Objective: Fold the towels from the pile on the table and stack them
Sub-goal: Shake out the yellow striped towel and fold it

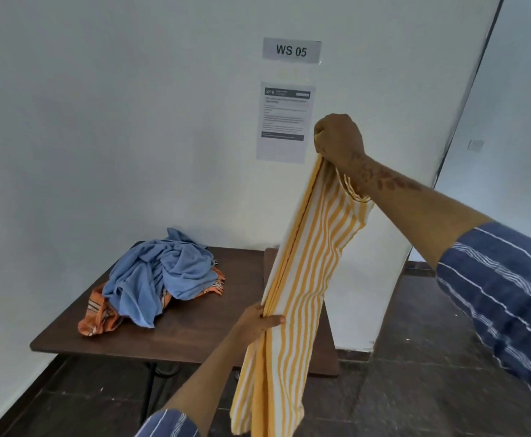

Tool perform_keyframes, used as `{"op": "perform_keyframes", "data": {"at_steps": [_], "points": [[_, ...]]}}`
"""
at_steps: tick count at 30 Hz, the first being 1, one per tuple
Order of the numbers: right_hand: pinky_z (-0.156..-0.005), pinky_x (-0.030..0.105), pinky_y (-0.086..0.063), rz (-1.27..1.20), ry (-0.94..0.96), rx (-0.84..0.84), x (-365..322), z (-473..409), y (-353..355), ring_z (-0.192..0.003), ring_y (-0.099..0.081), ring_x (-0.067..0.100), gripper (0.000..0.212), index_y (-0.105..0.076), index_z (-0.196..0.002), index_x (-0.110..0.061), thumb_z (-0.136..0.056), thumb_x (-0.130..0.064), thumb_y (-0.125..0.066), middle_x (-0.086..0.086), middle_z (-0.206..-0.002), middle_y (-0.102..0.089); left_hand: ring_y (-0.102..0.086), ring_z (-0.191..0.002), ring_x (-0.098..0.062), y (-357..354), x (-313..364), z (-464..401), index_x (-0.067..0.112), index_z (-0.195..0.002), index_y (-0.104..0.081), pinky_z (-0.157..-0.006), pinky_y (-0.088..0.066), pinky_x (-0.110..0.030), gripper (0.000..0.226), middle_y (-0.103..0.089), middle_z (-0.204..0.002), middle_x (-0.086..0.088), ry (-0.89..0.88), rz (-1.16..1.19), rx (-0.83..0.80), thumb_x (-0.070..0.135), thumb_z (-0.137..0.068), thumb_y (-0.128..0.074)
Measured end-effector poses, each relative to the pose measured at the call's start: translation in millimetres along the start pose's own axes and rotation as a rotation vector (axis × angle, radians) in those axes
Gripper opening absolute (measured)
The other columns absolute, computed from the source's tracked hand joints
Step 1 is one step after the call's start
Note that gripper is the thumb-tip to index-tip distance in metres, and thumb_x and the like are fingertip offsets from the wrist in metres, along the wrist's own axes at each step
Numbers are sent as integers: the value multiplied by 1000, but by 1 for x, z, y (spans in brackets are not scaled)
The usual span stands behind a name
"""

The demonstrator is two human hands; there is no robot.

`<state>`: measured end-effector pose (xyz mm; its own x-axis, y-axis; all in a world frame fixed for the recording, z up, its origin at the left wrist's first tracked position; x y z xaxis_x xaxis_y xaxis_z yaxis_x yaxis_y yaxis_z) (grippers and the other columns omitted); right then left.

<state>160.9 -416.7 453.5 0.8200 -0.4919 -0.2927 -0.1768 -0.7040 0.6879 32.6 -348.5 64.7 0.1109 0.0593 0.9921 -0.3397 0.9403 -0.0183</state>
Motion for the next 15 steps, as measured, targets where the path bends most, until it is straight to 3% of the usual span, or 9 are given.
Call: {"op": "perform_keyframes", "data": {"at_steps": [3, 6, 9, 11, 13, 15], "points": [[-73, 28, -42, 36, -4, 9, -3, -10, -15, -95, -60, 31, 26, -69, -89, -2, -75, 1, -47, 14, -101, -66, -70, -86, -11, 10, -10, -12, 10, -109, -60, -73, -55, -24, 26, -70, -99, 1, 71, -10, -82, -2, -86, -62], [-75, 30, -45, 41, -1, 20, -3, -17, -28, -96, -59, 31, 27, -69, -90, 1, -76, 2, -46, 14, -101, -65, -68, -85, -16, 50, -19, -20, 6, -110, -60, -77, -56, -31, 29, -68, -98, -4, 56, -122, 138, 4, -82, -69], [-65, 27, -37, -4, -20, 16, 3, -24, -37, -87, -58, 29, 20, -64, -74, -2, -70, 3, -45, 13, -89, -63, -55, -67, -14, 90, -23, -17, 13, -82, -53, -61, -44, -26, 20, -56, -77, -1, 67, -457, 308, 21, -82, -72], [-64, 27, -33, -47, -34, 13, 8, -28, -41, -80, -54, 25, 19, -57, -66, -9, -72, 3, -43, 8, -80, -57, -39, -52, -10, 110, -20, -12, 17, -63, -37, -51, -29, -25, 38, -39, -59, 4, 40, -574, 374, 24, -85, -68], [-62, 27, -30, -107, -53, 22, 16, -30, -45, -76, -48, 21, 26, -44, -58, -17, -74, 3, -40, 1, -70, -51, -32, -48, -11, 133, -17, -9, 18, -57, -31, -52, -25, -29, 45, -31, -50, 8, -6, -470, 454, 18, -88, -64], [-56, 25, -28, -144, -85, 35, 26, -33, -52, -72, -46, 20, 32, -37, -56, -23, -74, 4, -39, -5, -62, -44, -39, -55, -14, 157, -15, -2, 15, -60, -42, -57, -33, -33, 36, -42, -56, 4, 6, -219, 594, 14, -93, -56]]}}
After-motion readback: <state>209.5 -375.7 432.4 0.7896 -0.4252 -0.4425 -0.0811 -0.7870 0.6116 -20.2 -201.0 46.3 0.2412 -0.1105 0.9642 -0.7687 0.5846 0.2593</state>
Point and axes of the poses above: each hand's wrist, its own z-axis away from the middle knuckle, its own y-axis out of the back of the hand, x = y × z, the point moved 7 cm from there along -z, towards the middle knuckle
